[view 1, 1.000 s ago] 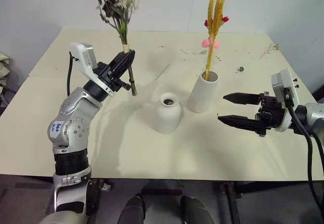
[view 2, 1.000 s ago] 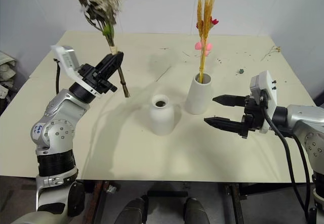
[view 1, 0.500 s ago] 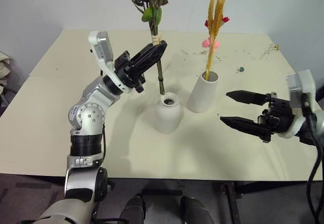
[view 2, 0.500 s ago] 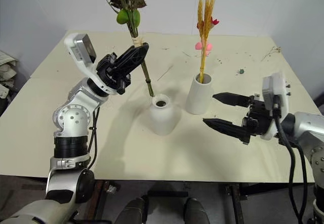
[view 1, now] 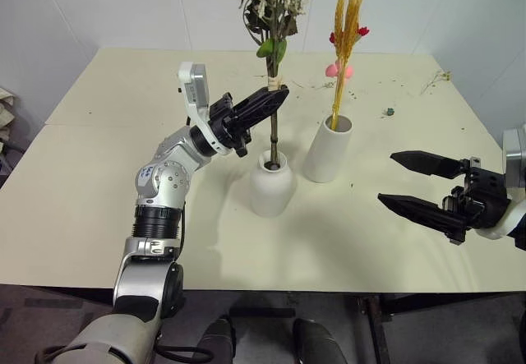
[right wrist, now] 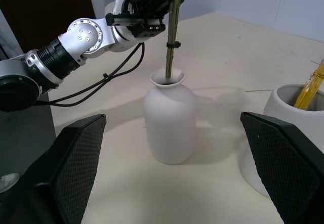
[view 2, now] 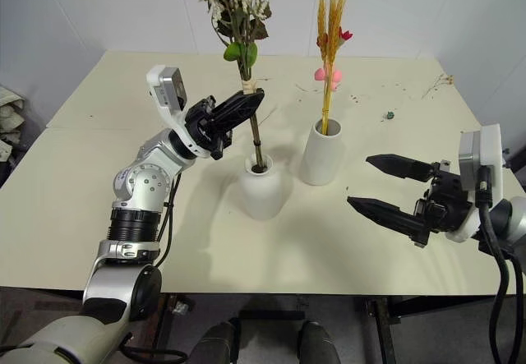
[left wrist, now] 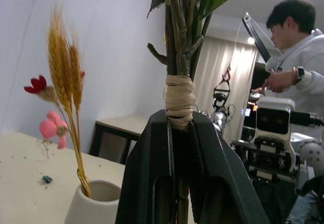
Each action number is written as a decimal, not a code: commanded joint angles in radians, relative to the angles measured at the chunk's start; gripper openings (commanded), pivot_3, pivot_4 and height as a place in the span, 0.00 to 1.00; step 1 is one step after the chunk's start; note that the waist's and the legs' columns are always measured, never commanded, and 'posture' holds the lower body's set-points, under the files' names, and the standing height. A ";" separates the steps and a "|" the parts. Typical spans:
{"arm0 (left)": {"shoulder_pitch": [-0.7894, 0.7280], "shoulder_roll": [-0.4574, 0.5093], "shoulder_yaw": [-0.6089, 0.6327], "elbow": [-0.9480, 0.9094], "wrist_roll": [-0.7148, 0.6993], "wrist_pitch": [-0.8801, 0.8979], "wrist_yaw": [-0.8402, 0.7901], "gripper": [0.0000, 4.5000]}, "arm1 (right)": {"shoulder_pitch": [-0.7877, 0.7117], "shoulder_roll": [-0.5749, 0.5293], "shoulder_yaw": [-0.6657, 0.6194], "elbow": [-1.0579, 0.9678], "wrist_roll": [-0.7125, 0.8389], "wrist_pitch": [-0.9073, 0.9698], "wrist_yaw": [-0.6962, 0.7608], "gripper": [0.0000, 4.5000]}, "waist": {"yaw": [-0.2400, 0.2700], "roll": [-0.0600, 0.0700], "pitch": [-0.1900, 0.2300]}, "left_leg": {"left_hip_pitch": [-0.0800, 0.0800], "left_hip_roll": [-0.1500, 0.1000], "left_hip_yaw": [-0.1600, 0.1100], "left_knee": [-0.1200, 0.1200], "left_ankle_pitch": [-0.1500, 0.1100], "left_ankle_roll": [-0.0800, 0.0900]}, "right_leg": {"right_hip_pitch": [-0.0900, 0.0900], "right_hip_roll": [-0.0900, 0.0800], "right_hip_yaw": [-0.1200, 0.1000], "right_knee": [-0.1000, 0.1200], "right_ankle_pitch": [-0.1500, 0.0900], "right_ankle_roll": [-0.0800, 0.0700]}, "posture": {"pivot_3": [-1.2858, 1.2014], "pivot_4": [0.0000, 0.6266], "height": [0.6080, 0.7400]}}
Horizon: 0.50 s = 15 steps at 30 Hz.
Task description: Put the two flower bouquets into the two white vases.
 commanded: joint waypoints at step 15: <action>0.024 0.030 -0.054 0.046 0.134 -0.060 -0.093 0.02 | 0.018 -0.018 -0.040 -0.042 0.026 -0.028 -0.039 1.00 | 0.000 0.000 0.000 | 0.000 0.000 0.000 0.000 0.000 0.000 | 0.000 0.000 0.000 0.000 0.000 0.000 | 0.52 0.24 1.00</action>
